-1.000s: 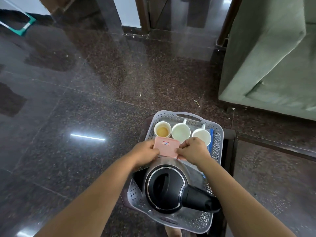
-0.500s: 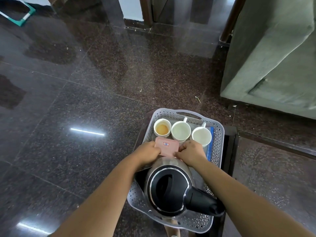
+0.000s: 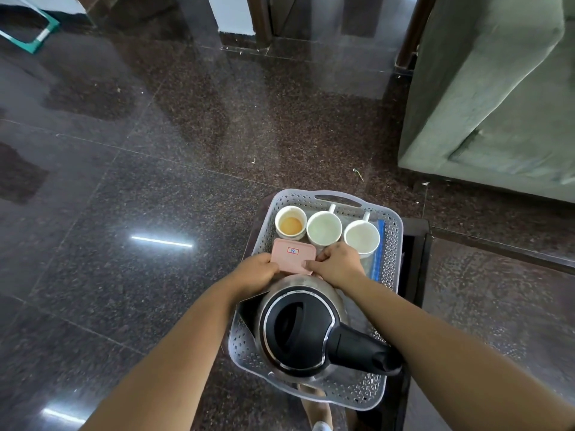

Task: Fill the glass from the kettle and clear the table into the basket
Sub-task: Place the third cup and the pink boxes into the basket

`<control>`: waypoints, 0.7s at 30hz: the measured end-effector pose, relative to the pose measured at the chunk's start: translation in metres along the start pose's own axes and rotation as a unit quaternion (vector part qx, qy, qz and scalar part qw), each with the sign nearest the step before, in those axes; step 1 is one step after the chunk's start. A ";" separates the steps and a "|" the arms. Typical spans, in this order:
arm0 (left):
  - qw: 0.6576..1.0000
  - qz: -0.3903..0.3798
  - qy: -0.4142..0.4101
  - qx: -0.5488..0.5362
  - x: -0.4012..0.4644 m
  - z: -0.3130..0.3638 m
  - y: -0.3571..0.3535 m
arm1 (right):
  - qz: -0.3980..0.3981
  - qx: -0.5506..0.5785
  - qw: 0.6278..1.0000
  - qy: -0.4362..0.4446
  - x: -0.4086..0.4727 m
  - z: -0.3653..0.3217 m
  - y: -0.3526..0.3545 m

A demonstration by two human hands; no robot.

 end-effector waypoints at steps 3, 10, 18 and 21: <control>1.000 0.013 0.001 0.025 -0.001 0.001 0.000 | -0.007 0.000 1.000 0.008 0.001 -0.002 0.002; 0.993 -0.070 0.000 0.093 -0.014 0.011 0.002 | -0.058 -0.007 0.998 0.019 -0.012 0.006 0.007; 0.988 0.135 0.012 -0.079 -0.075 0.065 0.056 | -0.086 0.417 0.905 -0.025 -0.073 0.065 0.062; 0.967 0.223 -0.103 -0.062 -0.099 0.142 0.056 | -0.067 0.552 0.830 -0.045 -0.102 0.106 0.091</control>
Point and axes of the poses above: each hand's wrist, its own x-axis towards the middle knuckle, its own y-axis out of the back of the hand, z = x × y, the point moved 5 cm from there along x, towards the middle knuckle, and after that the axes turned 9 degrees about -y, right-handed, at the moved point
